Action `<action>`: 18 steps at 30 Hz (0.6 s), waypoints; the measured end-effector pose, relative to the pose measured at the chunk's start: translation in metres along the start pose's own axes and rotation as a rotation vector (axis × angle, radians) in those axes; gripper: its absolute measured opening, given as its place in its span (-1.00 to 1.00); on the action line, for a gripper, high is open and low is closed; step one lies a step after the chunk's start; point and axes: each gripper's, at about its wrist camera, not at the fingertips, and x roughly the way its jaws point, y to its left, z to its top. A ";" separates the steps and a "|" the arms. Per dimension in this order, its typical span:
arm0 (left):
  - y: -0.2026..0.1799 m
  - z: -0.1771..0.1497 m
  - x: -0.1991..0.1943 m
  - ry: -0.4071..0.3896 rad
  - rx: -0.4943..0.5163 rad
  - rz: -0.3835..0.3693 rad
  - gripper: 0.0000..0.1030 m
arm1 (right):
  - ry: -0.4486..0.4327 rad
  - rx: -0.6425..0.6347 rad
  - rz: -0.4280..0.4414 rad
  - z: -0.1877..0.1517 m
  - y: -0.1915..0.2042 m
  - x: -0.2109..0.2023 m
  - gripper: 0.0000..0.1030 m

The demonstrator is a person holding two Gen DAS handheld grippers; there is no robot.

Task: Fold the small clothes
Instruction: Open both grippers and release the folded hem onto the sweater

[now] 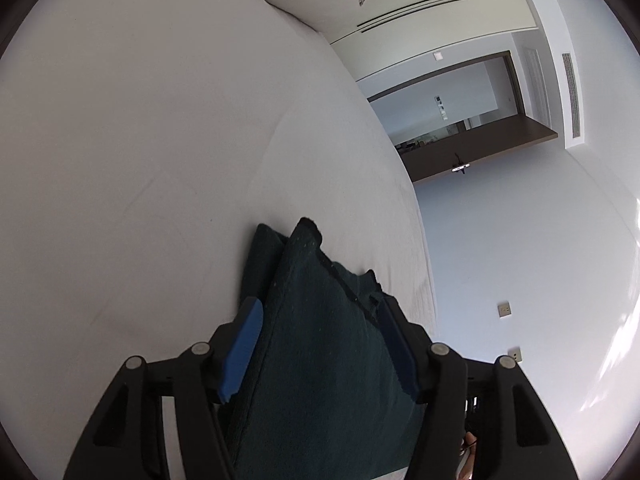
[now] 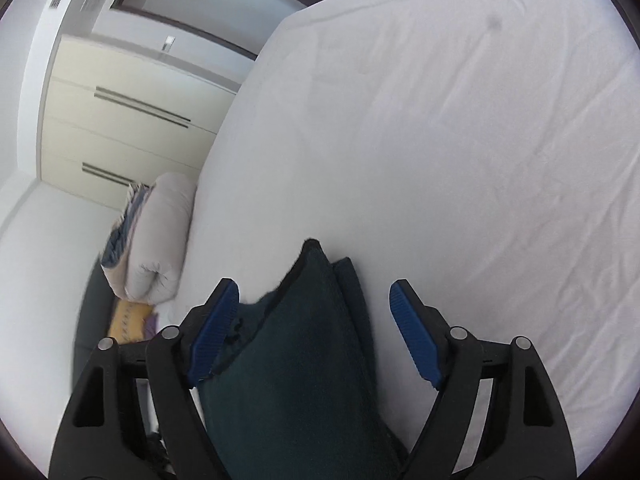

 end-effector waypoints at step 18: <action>0.001 -0.073 -0.006 0.067 0.234 0.218 -0.54 | 0.064 -0.508 -0.290 -0.114 0.019 -0.052 0.04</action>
